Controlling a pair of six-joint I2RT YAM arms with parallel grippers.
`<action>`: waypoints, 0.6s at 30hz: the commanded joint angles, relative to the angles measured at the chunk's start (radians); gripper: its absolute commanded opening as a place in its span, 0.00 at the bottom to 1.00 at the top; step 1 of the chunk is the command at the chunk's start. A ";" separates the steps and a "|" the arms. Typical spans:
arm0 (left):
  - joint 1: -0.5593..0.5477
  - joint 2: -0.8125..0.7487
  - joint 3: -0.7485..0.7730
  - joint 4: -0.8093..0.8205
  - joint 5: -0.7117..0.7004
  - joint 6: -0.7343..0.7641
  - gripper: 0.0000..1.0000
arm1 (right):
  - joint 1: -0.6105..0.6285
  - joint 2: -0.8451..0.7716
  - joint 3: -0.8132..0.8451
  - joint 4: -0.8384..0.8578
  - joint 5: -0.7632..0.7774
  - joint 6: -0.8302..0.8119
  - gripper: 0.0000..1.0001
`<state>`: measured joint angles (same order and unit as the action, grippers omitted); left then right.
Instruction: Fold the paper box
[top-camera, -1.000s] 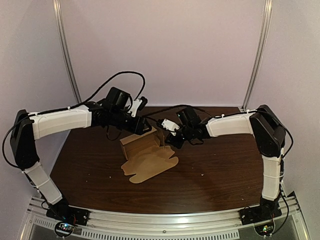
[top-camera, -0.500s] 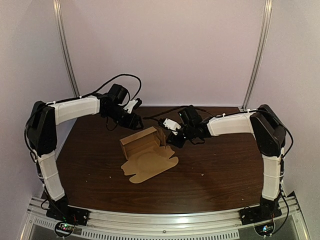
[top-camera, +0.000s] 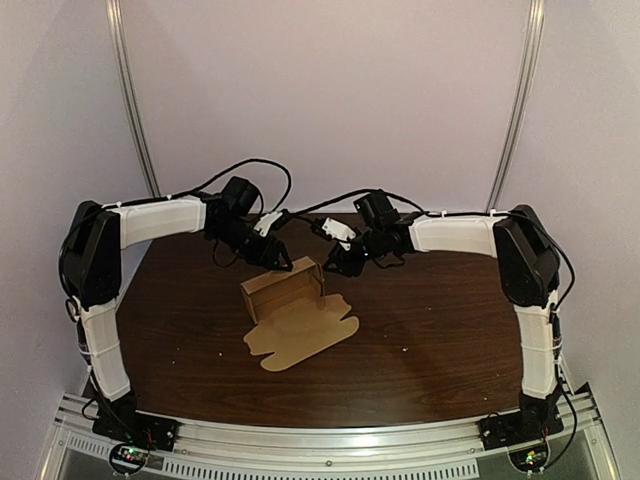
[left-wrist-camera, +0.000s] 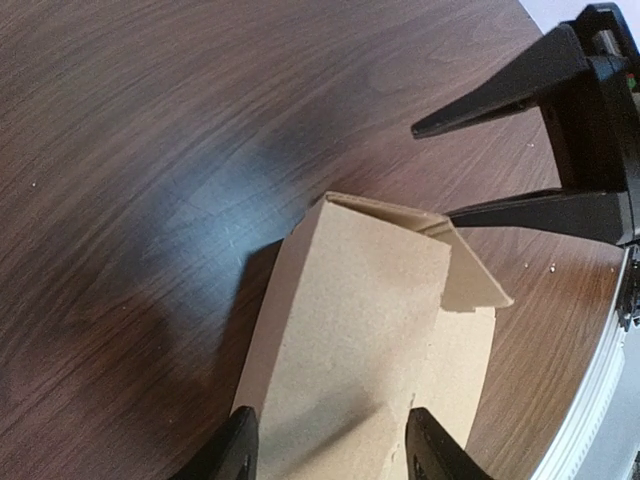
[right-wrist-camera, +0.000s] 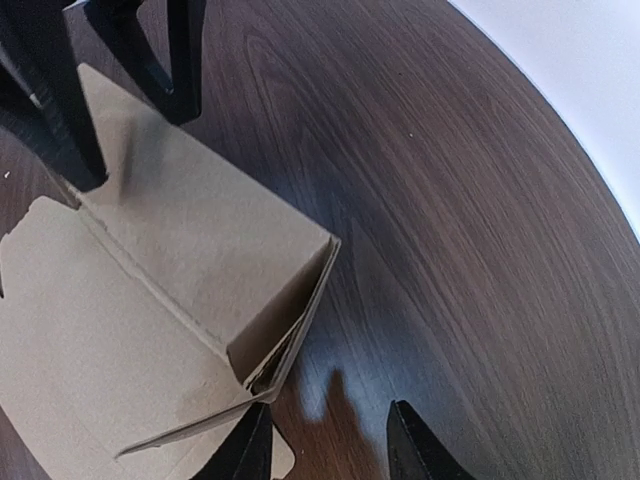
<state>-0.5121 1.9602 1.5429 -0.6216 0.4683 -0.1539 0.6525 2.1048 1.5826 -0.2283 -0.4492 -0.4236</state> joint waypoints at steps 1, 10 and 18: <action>0.004 0.039 -0.013 0.025 0.052 0.009 0.51 | -0.005 0.099 0.102 -0.130 -0.102 -0.041 0.41; 0.004 0.043 -0.038 0.021 0.081 -0.004 0.45 | -0.004 0.081 0.061 -0.187 -0.200 -0.117 0.45; 0.006 -0.049 -0.058 -0.004 0.044 0.014 0.52 | -0.004 0.036 0.014 -0.218 -0.235 -0.144 0.46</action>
<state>-0.5121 1.9873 1.5101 -0.6140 0.5392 -0.1535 0.6491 2.2120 1.6348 -0.4171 -0.6464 -0.5373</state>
